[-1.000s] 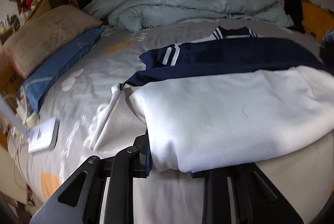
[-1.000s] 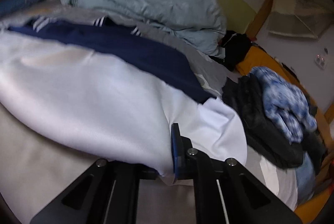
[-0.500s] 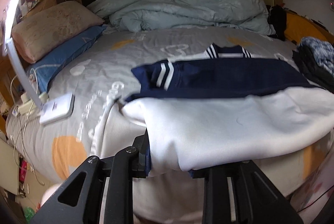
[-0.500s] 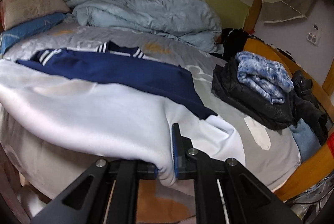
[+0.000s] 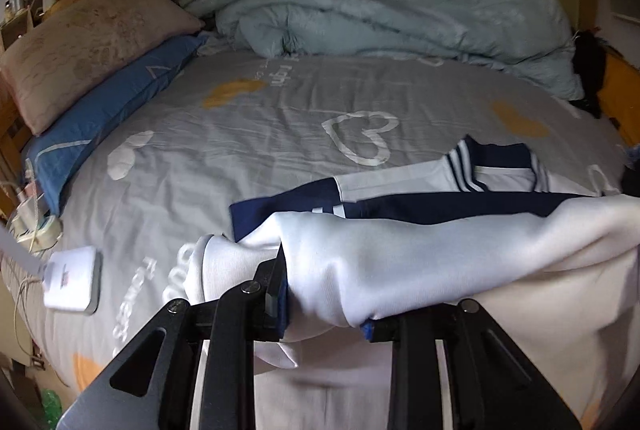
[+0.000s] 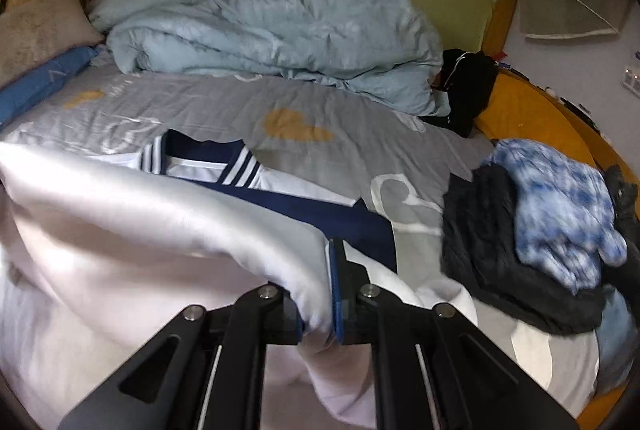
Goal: Fold large clothes
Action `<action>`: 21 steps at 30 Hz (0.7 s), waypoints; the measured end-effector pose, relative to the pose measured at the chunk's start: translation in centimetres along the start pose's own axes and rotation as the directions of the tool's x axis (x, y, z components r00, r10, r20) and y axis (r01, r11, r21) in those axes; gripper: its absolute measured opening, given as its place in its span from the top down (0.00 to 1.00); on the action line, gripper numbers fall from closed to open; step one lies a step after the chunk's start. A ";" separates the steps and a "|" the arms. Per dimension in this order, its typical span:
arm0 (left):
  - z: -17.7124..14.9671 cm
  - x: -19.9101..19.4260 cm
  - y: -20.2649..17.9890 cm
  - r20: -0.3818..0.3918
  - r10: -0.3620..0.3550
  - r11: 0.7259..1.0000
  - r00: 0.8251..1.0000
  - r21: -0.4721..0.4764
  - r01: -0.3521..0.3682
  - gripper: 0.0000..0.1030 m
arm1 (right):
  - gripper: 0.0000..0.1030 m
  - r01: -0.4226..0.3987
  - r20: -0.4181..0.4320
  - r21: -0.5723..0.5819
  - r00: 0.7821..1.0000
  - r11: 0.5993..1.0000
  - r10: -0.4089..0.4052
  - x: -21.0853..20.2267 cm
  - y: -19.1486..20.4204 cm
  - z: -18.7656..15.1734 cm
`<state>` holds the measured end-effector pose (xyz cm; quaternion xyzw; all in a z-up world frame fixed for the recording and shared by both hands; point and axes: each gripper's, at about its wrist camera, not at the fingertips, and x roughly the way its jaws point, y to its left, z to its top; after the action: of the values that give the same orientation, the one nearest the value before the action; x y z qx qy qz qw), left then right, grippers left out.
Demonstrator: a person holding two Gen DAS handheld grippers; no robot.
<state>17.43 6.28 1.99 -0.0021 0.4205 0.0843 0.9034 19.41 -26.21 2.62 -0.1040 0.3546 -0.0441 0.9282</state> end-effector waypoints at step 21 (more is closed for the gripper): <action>-0.9 1.2 -2.5 0.150 -0.017 0.974 0.989 0.228 -0.018 0.04 | 0.19 -0.044 -0.038 -0.069 0.998 0.997 0.041 6.5 -0.1 1.0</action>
<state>17.83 3.97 0.34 0.1085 0.3577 0.0356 0.9268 24.93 -27.13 -0.88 -0.1280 0.3750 -0.0139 0.9180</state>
